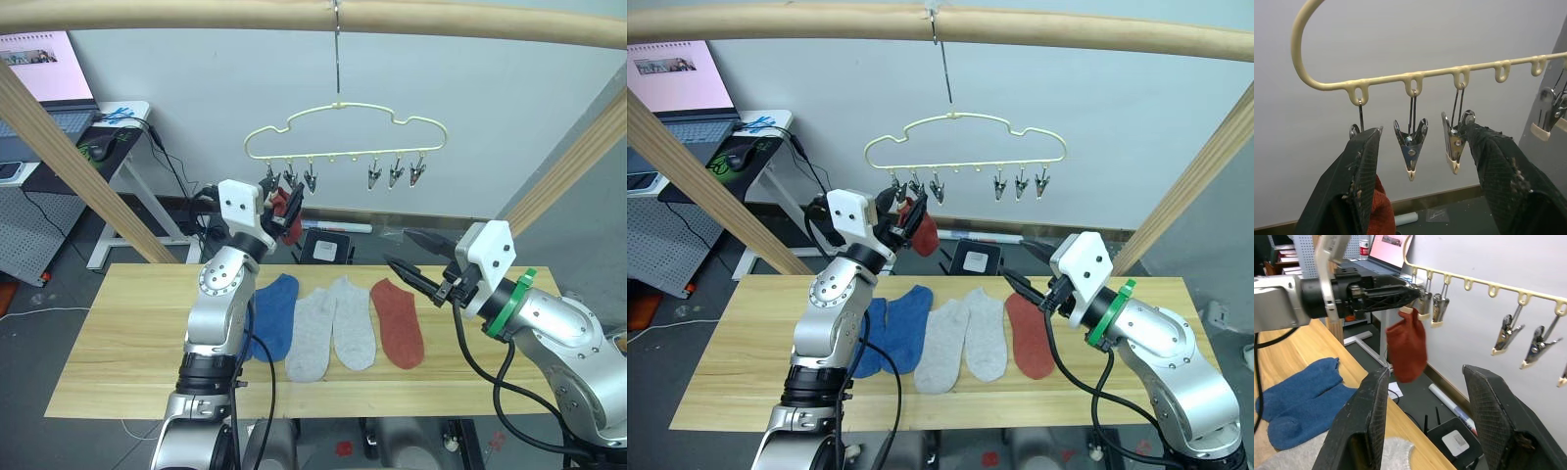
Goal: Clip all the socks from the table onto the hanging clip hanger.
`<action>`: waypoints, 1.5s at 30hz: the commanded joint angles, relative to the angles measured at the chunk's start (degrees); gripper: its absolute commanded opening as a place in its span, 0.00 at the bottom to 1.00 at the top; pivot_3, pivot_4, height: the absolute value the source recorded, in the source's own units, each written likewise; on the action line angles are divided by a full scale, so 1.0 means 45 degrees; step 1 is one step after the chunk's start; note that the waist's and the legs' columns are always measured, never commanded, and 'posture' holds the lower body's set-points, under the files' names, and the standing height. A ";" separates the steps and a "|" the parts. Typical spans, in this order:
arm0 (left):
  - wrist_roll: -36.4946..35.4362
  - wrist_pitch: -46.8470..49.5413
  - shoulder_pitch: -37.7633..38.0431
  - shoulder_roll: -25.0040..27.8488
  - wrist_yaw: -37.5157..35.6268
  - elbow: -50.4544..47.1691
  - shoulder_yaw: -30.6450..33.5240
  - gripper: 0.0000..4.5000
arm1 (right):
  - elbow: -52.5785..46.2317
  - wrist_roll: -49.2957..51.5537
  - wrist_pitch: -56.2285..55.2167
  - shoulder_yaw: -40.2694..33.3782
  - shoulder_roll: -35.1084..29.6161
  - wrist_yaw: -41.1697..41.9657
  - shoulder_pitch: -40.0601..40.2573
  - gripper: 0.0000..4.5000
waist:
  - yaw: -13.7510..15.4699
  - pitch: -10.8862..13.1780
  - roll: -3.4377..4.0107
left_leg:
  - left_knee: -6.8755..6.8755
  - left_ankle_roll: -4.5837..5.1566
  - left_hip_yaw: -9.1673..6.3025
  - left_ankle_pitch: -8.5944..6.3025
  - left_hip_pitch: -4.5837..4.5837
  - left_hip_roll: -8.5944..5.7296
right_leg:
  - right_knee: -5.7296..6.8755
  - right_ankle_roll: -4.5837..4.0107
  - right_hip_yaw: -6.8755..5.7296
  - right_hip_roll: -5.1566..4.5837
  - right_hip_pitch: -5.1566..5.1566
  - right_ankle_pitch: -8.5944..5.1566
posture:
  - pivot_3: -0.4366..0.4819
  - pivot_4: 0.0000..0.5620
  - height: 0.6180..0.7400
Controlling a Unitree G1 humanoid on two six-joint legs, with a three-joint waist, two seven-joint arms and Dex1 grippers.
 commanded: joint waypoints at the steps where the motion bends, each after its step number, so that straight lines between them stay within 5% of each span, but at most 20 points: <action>1: -0.0151 -0.0219 -0.0411 -0.0084 -0.0038 0.0136 0.0155 0.67 | -0.0287 0.0191 0.0051 -0.0124 -0.0127 -0.0068 -0.0131 0.55 | 0.0001 -0.0002 -0.0001 | 0.0000 0.0000 0.0001 0.0000 0.0000 -0.0001 | -0.0001 0.0001 0.0002 -0.0001 0.0000 0.0000 | 0.33 0.33 1.00; 16: 0.0084 -0.0608 -0.0439 -0.0058 -0.0144 0.0577 0.0132 0.67 | 0.1022 0.1108 -0.1367 -0.0790 0.1638 -0.0089 0.0599 0.55 | -0.0004 -0.0032 -0.0002 | 0.0000 0.0000 -0.0003 0.0000 -0.0001 0.0002 | -0.0002 0.0003 -0.0003 0.0000 0.0002 0.0005 | 0.34 0.32 1.00; 45: 0.0170 -0.1447 -0.1605 -0.0365 0.0084 0.2534 0.0406 0.67 | 0.0985 0.1274 -0.1643 -0.0515 0.0976 0.0220 0.0626 0.55 | -0.0008 -0.0041 -0.0001 | 0.0001 0.0002 0.0004 0.0001 -0.0001 -0.0001 | -0.0016 0.0018 0.0007 0.0002 0.0004 0.0029 | 0.33 0.34 1.00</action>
